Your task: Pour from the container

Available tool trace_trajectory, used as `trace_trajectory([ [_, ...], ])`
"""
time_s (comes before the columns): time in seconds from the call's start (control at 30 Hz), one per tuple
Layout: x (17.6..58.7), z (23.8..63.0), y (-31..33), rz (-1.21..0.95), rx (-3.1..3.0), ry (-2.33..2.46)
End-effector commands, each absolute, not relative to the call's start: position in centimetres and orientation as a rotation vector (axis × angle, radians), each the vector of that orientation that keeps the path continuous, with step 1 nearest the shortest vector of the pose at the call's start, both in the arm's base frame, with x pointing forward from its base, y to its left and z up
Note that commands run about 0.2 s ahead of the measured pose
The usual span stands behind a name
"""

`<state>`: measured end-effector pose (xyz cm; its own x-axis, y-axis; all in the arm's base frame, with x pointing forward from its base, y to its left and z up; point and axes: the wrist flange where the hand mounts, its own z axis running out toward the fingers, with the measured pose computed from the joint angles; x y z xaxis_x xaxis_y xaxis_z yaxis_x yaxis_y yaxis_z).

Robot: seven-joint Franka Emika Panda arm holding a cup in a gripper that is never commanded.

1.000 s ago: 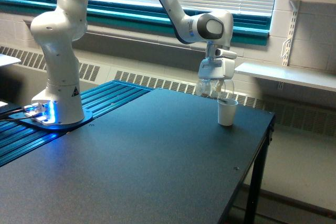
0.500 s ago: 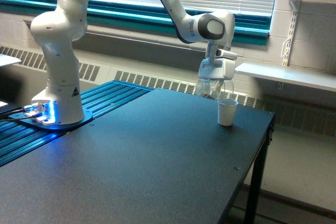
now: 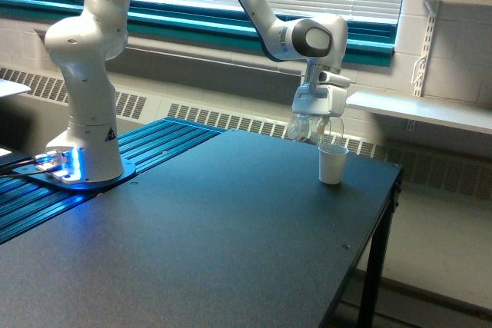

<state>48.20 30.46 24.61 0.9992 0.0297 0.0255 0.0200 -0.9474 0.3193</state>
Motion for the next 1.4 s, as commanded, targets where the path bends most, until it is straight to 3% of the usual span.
trace_trajectory([
  [0.03,48.5,24.7,30.6,0.021,2.811,0.064],
  [1.4,49.3,25.6,31.7,-0.036,2.826,0.104],
])
